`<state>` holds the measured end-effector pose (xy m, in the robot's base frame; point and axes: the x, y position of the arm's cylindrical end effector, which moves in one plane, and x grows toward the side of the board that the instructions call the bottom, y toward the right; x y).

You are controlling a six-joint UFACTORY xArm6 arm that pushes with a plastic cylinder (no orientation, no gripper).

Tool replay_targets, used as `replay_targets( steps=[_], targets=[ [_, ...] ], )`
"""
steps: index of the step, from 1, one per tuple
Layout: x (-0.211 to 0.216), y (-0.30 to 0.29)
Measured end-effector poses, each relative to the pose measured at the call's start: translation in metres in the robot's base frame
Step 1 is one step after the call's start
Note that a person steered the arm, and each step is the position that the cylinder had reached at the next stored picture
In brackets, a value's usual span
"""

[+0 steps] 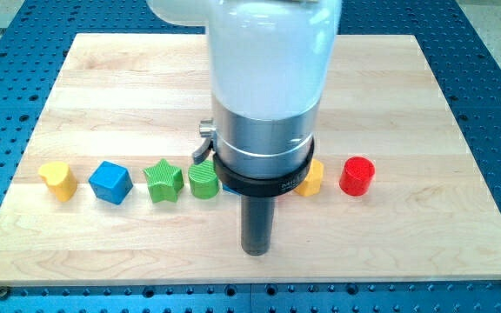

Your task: Place your arm at the bottom left of the triangle

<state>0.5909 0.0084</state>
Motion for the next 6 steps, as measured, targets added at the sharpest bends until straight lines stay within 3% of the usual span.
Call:
replay_targets(
  steps=[1,2,3,6],
  targets=[
    [-0.001,0.049],
    [0.014,0.003],
    [0.018,-0.085],
    [-0.016,-0.077]
  ],
)
